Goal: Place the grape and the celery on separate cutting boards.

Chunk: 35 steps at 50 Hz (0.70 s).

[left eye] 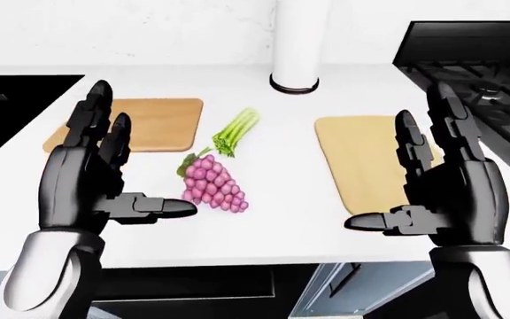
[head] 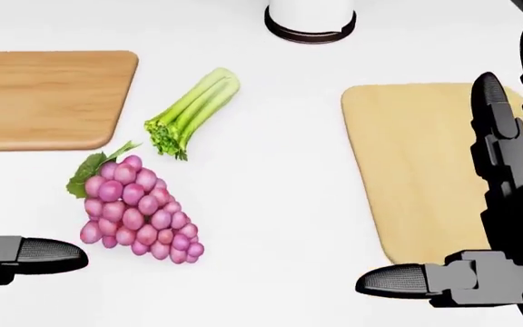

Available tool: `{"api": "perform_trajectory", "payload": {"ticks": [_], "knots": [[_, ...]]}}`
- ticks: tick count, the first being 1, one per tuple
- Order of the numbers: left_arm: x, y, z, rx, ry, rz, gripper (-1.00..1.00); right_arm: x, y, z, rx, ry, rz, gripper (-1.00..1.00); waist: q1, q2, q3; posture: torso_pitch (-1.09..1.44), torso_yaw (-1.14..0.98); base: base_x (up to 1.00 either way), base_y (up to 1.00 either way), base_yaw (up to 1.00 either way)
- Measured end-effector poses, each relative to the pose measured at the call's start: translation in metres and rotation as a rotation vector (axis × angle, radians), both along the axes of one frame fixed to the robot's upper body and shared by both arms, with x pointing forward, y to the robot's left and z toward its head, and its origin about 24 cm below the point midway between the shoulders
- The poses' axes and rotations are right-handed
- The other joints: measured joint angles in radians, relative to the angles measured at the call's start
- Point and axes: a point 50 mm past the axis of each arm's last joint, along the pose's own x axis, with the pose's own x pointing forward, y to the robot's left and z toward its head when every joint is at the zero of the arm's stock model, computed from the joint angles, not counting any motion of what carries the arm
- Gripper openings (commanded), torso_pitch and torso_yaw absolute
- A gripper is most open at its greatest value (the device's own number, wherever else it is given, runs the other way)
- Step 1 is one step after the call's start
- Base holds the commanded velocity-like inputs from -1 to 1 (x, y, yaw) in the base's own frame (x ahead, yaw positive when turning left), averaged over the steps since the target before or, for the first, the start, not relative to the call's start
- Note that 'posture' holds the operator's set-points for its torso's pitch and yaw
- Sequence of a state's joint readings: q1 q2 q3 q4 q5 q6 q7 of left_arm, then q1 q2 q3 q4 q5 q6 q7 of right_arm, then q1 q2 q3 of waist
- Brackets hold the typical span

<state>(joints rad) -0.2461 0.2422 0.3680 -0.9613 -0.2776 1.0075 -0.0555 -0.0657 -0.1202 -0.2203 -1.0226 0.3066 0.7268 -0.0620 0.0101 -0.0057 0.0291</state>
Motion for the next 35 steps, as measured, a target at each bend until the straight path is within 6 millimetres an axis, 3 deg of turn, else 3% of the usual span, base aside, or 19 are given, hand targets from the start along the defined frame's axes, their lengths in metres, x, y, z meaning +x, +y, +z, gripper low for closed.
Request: {"api": "perform_trajectory", "payload": {"ticks": [16,35], "knots": [[0.012,-0.015,0.003,0.154,0.074,-0.065,1.00,0.001,-0.002,0.002,-0.009,0.005,0.001,1.00,-0.001,0.013,-0.007,0.00,0.00,0.00,0.00,0.00],[0.030,-0.020,-0.018,0.382,0.229,-0.039,1.00,-0.001,-0.003,0.000,0.012,0.002,0.003,1.00,0.000,-0.004,-0.012,0.00,0.00,0.00,0.00,0.00]]}}
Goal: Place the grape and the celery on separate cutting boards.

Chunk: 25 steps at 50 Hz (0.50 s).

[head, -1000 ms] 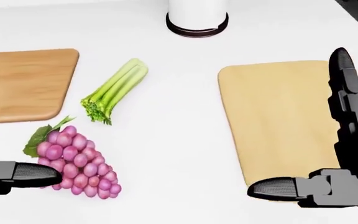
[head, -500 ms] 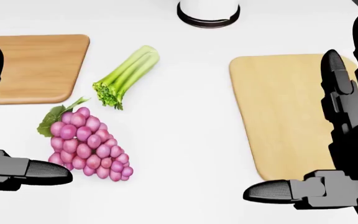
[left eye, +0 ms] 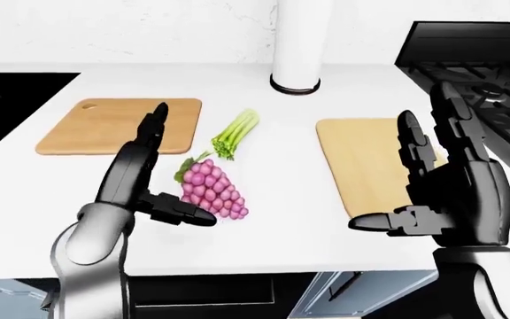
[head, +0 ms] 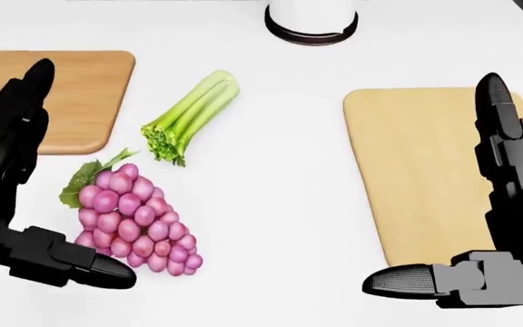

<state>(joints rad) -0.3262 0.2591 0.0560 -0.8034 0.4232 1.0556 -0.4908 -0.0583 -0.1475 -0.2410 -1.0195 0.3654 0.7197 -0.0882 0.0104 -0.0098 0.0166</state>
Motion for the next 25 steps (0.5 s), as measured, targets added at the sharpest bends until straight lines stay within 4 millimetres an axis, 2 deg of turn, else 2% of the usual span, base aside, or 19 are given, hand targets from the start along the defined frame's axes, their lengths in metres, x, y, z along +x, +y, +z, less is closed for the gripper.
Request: {"api": "perform_trajectory", "payload": {"ticks": [6,17,25], "knots": [[0.008,0.000,-0.005,0.016,0.026,-0.001,1.00,0.000,-0.001,-0.001,0.009,0.001,-0.001,1.00,0.000,-0.004,-0.001,0.00,0.00,0.00,0.00,0.00],[0.009,-0.007,-0.012,0.041,0.050,-0.031,0.99,0.001,-0.002,-0.003,0.010,0.010,-0.004,1.00,0.000,-0.004,-0.001,0.00,0.00,0.00,0.00,0.00],[0.011,-0.012,-0.021,0.055,0.074,-0.045,0.78,0.001,-0.004,-0.002,0.013,0.011,-0.010,1.00,0.002,-0.006,0.000,0.00,0.00,0.00,0.00,0.00]]}}
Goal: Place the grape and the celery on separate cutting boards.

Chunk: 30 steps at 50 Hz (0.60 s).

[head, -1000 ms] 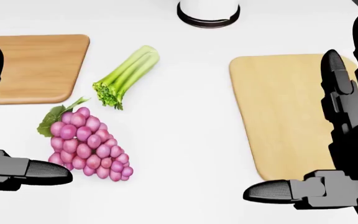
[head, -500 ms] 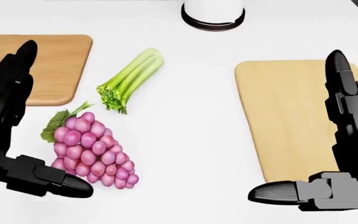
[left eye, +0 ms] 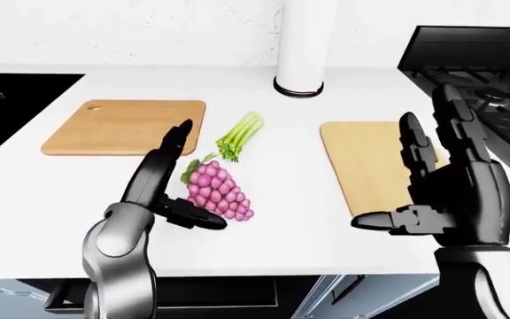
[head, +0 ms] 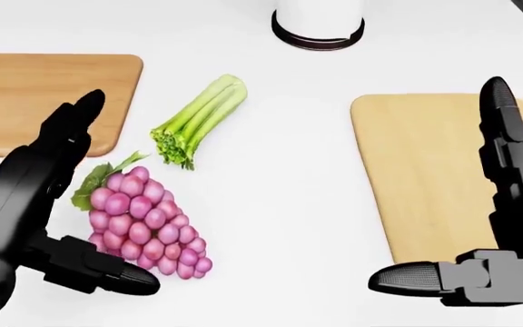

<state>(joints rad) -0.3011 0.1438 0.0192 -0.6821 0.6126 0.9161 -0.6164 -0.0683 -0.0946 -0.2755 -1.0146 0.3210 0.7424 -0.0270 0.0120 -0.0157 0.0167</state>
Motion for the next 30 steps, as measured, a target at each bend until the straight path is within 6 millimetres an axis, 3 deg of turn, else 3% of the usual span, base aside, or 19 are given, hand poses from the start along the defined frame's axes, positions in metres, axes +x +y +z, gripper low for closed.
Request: {"api": "perform_trajectory", "payload": {"ticks": [15,17,20,23,25,30], "knots": [[0.003,-0.005,-0.010,0.035,0.010,-0.017,0.55,0.000,0.000,-0.001,0.005,0.005,0.004,1.00,0.002,-0.002,-0.005,0.00,0.00,0.00,0.00,0.00],[0.003,-0.005,-0.010,0.041,0.001,-0.017,0.42,0.000,0.000,-0.002,0.005,0.007,0.006,1.00,0.002,-0.001,-0.008,0.00,0.00,0.00,0.00,0.00],[0.002,-0.005,-0.010,0.053,-0.007,-0.018,-0.22,0.000,0.000,-0.003,0.004,0.006,0.004,1.00,0.003,0.000,-0.010,0.00,0.00,0.00,0.00,0.00],[0.003,-0.002,-0.004,0.075,-0.042,0.017,-0.56,0.000,0.000,-0.004,0.003,0.005,0.006,1.00,0.001,0.000,-0.010,0.00,0.00,0.00,0.00,0.00],[0.003,-0.001,0.000,0.078,-0.058,0.029,-0.73,0.000,0.000,-0.004,0.003,0.006,0.005,1.00,0.001,0.001,-0.011,0.00,0.00,0.00,0.00,0.00],[0.005,-0.007,0.006,0.055,-0.030,-0.012,-0.91,0.000,0.000,-0.003,0.003,0.003,0.002,1.00,0.002,0.001,-0.006,0.00,0.00,0.00,0.00,0.00]]}}
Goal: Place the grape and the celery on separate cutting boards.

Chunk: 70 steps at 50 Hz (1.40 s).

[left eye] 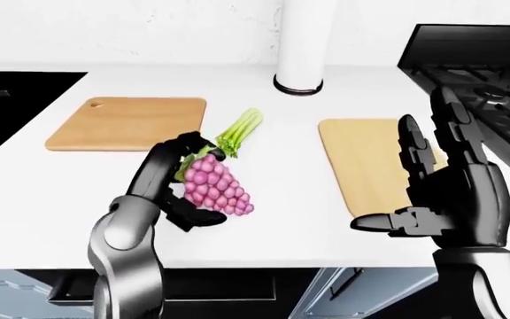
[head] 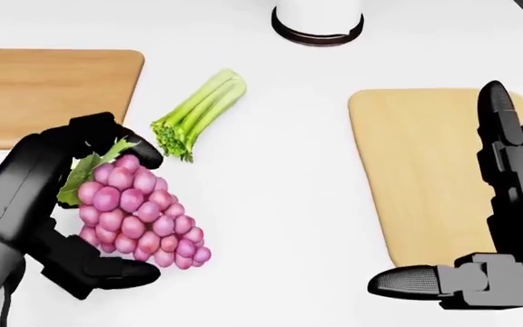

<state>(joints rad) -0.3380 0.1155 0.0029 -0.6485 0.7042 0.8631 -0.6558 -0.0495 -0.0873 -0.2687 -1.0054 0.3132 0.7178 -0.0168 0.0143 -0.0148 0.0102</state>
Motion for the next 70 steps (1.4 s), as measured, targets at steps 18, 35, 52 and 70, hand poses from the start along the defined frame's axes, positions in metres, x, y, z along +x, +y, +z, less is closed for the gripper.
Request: {"api": "perform_trajectory", "payload": {"ticks": [18,35,52,70], "knots": [[0.021,0.023,0.103,-0.077,-0.086,0.035,-0.95,-0.001,-0.002,0.008,-0.001,-0.012,0.000,1.00,-0.003,-0.006,0.020,0.00,0.00,0.00,0.00,0.00],[0.116,0.060,0.120,-0.166,-0.003,0.217,-1.00,0.000,0.001,0.008,-0.001,-0.011,0.009,1.00,-0.003,-0.009,0.020,0.00,0.00,0.00,0.00,0.00],[0.154,0.102,0.065,-0.159,0.031,0.435,-1.00,0.001,0.000,0.008,0.001,-0.011,0.006,1.00,-0.011,-0.004,0.013,0.00,0.00,0.00,0.00,0.00],[0.158,0.097,0.033,-0.099,0.033,0.462,-1.00,0.001,0.001,0.006,0.000,-0.005,0.006,1.00,-0.014,0.003,0.007,0.00,0.00,0.00,0.00,0.00]]}}
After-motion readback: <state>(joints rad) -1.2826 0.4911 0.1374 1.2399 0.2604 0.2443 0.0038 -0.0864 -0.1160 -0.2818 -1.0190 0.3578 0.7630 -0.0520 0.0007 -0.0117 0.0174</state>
